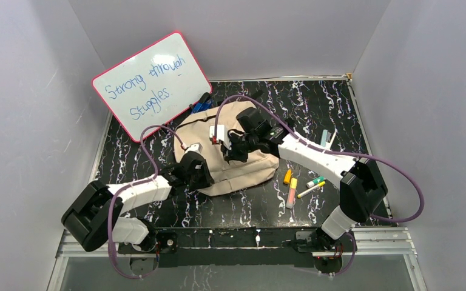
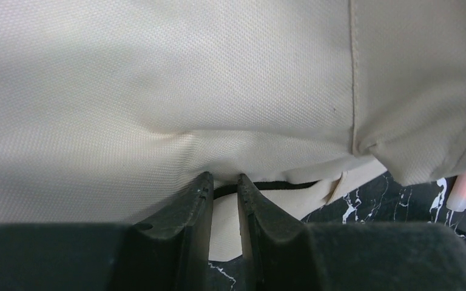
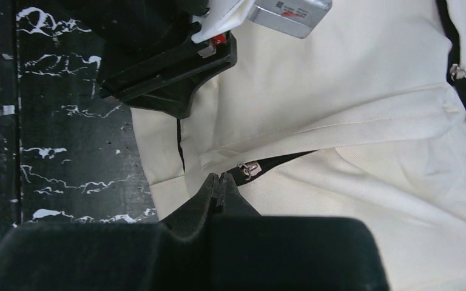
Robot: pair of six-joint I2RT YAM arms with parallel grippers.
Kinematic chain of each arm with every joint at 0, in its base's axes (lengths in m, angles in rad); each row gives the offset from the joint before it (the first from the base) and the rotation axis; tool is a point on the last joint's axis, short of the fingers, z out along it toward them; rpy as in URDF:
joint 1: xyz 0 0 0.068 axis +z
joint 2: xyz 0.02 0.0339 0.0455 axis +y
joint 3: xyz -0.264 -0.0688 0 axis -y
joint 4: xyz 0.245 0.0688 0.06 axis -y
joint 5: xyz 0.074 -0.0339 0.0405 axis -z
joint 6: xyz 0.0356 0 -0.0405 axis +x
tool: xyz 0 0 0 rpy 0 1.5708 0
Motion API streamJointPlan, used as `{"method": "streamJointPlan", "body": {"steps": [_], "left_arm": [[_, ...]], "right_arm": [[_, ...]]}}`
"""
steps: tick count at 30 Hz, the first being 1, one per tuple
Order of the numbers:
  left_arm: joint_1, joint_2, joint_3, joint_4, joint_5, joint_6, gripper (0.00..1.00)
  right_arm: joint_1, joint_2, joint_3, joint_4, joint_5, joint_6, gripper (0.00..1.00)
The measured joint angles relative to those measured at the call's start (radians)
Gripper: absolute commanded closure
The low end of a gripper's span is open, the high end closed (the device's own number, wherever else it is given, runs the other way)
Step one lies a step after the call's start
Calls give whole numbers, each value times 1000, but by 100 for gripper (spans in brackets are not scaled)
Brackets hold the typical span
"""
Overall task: Pack the student bag
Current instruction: Unzip the student bag at the center of the board.
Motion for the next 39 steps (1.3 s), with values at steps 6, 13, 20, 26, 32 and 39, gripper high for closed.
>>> {"method": "streamJointPlan", "body": {"steps": [6, 13, 20, 26, 32, 39], "left_arm": [[1, -70, -2, -44, -19, 11, 78], [-18, -116, -32, 111, 73, 43, 78], [-66, -49, -101, 243, 120, 45, 78], [-83, 27, -93, 256, 87, 16, 79], [-87, 29, -92, 245, 53, -47, 79], [-89, 27, -95, 241, 39, -88, 79]], "right_arm": [[21, 25, 12, 4, -22, 22, 100], [28, 114, 57, 13, -3, 31, 100], [29, 122, 59, 43, 47, 63, 100], [20, 126, 59, 77, 81, 95, 100], [-8, 175, 102, 78, 127, 98, 100], [-50, 284, 195, 78, 185, 98, 100]]}}
